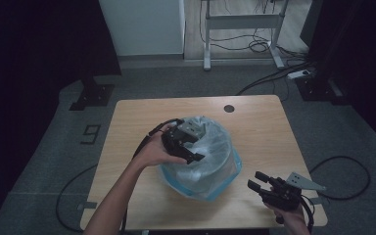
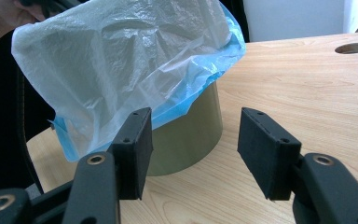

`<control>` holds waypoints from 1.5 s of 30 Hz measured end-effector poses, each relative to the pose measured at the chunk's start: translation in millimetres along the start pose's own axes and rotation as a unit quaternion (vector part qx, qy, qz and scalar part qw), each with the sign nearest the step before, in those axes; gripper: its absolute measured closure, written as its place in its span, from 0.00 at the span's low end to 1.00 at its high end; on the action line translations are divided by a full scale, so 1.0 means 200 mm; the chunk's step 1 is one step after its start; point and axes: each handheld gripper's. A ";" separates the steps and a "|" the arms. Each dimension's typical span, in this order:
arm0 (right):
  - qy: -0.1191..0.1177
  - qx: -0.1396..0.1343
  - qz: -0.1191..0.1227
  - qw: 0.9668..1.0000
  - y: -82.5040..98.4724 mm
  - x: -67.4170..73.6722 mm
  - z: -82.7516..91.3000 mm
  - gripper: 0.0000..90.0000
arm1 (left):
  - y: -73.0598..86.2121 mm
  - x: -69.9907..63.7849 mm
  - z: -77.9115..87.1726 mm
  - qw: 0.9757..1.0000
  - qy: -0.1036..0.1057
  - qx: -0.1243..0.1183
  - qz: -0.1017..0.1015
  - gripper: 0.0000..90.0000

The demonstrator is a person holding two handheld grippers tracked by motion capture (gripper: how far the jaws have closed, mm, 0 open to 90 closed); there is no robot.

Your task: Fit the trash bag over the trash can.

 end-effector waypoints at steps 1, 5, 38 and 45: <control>0.000 0.000 0.000 1.000 0.00 0.00 0.00 0.49 | 0.00 0.00 0.00 1.000 0.000 0.000 0.000 0.33; 0.003 0.000 0.002 1.000 0.00 0.00 0.00 0.47 | 0.06 -0.01 0.10 0.998 -0.031 -0.050 0.016 0.32; 0.032 0.007 0.013 0.999 0.01 -0.02 0.00 0.45 | 0.85 -0.18 0.35 0.972 -0.111 -0.161 0.129 0.31; 0.035 0.004 0.015 0.999 0.00 -0.02 0.00 0.44 | 0.88 -0.18 0.35 0.971 -0.114 -0.162 0.135 0.30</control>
Point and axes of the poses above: each handheld gripper's, and its own axes: z roughly backward along the jaws, y roughly out of its underside, x roughly to its left, and after that the axes turned 2 degrees about x, right-handed
